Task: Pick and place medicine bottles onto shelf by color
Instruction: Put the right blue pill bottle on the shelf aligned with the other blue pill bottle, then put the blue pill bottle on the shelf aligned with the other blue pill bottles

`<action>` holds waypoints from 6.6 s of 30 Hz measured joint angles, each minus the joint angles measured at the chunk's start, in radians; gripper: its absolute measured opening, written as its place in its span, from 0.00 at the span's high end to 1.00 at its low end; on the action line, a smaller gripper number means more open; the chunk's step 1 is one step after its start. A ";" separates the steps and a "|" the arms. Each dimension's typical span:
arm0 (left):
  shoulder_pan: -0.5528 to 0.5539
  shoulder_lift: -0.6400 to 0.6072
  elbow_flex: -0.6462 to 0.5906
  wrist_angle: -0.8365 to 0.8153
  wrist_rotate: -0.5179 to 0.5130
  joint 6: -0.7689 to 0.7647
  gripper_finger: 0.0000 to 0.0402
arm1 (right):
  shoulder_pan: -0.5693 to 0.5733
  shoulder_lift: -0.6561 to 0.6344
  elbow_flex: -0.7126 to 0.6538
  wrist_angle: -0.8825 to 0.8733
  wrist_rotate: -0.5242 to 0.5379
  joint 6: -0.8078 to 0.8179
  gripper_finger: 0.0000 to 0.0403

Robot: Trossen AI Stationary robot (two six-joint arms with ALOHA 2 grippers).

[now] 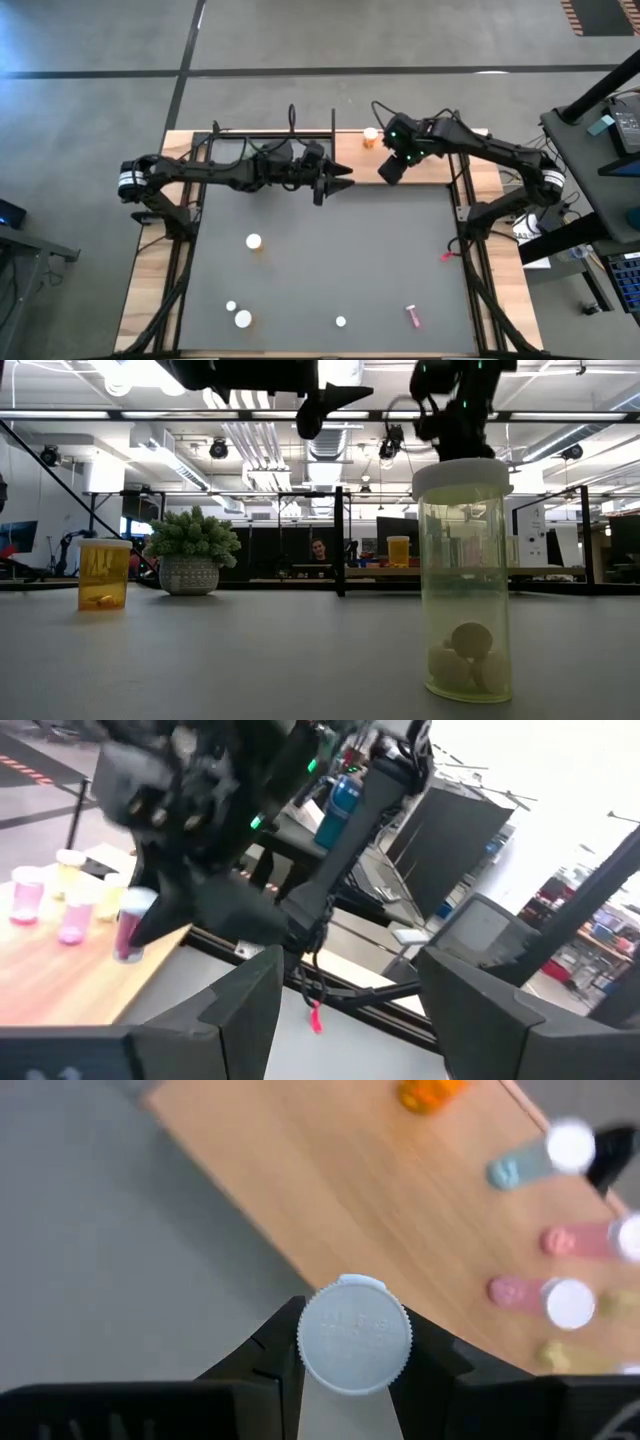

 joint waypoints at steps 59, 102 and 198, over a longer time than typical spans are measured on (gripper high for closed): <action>0.128 0.000 0.000 0.005 -0.057 0.002 0.46 | -0.223 0.009 -0.426 0.626 0.105 0.195 0.74; 0.143 0.001 0.000 0.004 -0.057 0.002 0.46 | -0.225 0.062 -0.248 0.486 0.098 0.071 0.53; -1.008 -0.051 -0.024 -1.428 -0.175 -1.910 0.46 | 0.749 0.057 0.036 -0.109 0.264 0.476 0.50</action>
